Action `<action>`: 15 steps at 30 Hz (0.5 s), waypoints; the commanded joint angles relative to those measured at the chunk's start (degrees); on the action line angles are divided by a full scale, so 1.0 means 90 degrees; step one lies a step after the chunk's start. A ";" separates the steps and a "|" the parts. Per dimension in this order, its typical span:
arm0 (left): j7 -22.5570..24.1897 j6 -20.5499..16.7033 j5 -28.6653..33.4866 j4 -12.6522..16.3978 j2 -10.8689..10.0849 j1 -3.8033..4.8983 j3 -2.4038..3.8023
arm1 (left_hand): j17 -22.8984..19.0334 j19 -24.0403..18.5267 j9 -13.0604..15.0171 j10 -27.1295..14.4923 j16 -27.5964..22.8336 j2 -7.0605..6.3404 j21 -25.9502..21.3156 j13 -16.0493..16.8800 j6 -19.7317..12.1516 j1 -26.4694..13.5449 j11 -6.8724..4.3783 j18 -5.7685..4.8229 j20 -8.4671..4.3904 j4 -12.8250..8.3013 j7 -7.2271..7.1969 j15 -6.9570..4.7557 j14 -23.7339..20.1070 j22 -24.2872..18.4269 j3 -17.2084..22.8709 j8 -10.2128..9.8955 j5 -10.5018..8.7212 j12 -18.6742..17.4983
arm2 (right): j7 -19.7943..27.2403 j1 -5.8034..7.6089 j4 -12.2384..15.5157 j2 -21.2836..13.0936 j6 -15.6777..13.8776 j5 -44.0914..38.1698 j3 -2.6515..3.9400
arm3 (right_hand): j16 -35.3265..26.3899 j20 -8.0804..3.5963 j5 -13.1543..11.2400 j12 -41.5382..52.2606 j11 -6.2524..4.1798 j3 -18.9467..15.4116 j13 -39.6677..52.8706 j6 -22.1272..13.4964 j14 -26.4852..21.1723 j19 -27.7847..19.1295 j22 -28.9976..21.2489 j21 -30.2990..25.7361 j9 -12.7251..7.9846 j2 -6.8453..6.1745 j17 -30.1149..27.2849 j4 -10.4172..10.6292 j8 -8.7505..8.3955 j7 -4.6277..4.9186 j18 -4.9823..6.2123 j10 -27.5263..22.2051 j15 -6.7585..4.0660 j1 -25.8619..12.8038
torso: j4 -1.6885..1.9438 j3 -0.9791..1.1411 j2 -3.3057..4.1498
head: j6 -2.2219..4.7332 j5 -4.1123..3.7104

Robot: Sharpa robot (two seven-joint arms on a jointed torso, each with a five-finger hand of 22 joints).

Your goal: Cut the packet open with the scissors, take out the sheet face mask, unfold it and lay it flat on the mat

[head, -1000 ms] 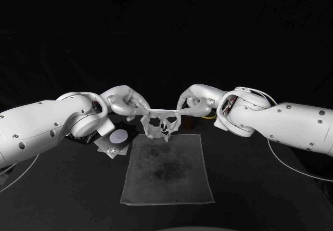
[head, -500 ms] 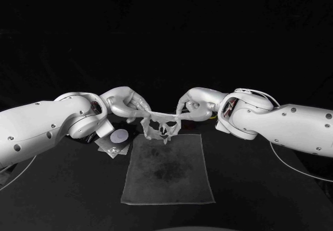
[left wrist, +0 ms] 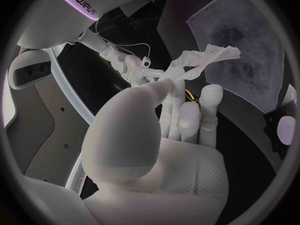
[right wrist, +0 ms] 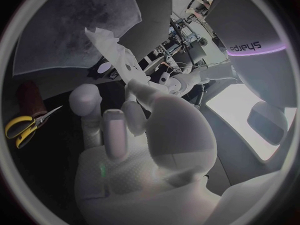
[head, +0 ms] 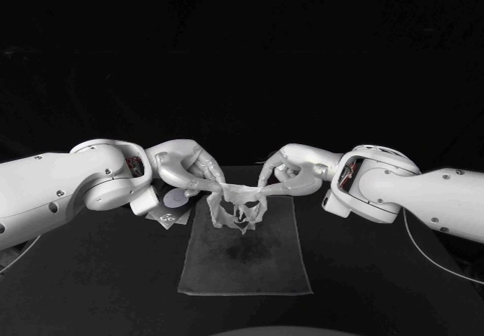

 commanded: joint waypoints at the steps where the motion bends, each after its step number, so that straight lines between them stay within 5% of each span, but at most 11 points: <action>1: -0.0016 0.0710 0.0265 0.0151 -0.0066 -0.0034 -0.0050 | 0.0020 0.0037 0.0230 0.0059 0.0021 0.0028 0.0010 0.0010 0.0002 -0.0051 -0.0006 0.0019 0.0010 -0.0020 0.0046 -0.0003 0.0020 0.0000 0.0037 0.0036 0.0028 -0.0021 | 0.0329 -0.0106 0.0150 -0.0087 0.0331 0.0572 -0.0017 | 0.0006 -0.0020 0.0014 -0.0020 -0.0060 0.0038 0.0008 0.0026 0.0404 0.0005 0.0396 -0.0029 0.0250 0.0049 0.0417 -0.0005 0.0024 -0.0006 0.0059 0.0077 -0.0037 0.0043 | -0.0010 -0.0018 -0.0219 | -0.0226 0.0071; 4: -0.0068 0.0814 0.0347 0.0246 -0.0111 -0.0090 -0.0118 | 0.0026 0.0049 0.0231 0.0058 0.0022 0.0030 0.0024 0.0011 -0.0001 -0.0050 -0.0006 0.0015 0.0010 -0.0023 0.0046 -0.0003 0.0022 0.0015 0.0039 0.0036 0.0029 -0.0022 | 0.0307 -0.0262 0.0280 -0.0166 0.0349 0.0616 -0.0041 | 0.0005 -0.0020 0.0014 -0.0022 -0.0060 0.0038 0.0006 0.0026 0.0404 0.0003 0.0395 -0.0035 0.0250 0.0050 0.0416 -0.0005 0.0024 -0.0006 0.0060 0.0076 -0.0037 0.0043 | -0.0004 -0.0029 -0.0362 | -0.0396 0.0070; 9: -0.0194 0.0929 0.0444 0.0383 -0.0202 -0.0189 -0.0275 | 0.0048 0.0067 0.0233 0.0056 0.0026 0.0032 0.0045 0.0011 -0.0003 -0.0048 -0.0005 0.0010 0.0010 -0.0025 0.0047 -0.0004 0.0030 0.0036 0.0041 0.0036 0.0029 -0.0023 | 0.0204 -0.0629 0.0456 -0.0255 0.0245 0.0645 -0.0091 | 0.0004 -0.0020 0.0014 -0.0022 -0.0059 0.0039 0.0008 0.0022 0.0403 0.0001 0.0394 -0.0039 0.0250 0.0051 0.0413 -0.0003 0.0024 -0.0005 0.0061 0.0077 -0.0036 0.0043 | -0.0016 -0.0059 -0.0614 | -0.0727 0.0188; 15: -0.0342 0.0945 0.0516 0.0530 -0.0344 -0.0250 -0.0573 | 0.0063 0.0091 0.0236 0.0055 0.0029 0.0034 0.0072 0.0012 -0.0007 -0.0048 -0.0004 0.0003 0.0010 -0.0029 0.0048 -0.0004 0.0036 0.0065 0.0043 0.0037 0.0029 -0.0023 | 0.0098 -0.1028 0.0494 -0.0252 0.0121 0.0602 -0.0149 | 0.0001 -0.0020 0.0014 -0.0028 -0.0058 0.0041 0.0003 0.0019 0.0402 -0.0005 0.0390 -0.0057 0.0251 0.0054 0.0408 0.0000 0.0025 -0.0004 0.0064 0.0074 -0.0036 0.0042 | -0.0004 -0.0061 -0.0800 | -0.0740 0.0295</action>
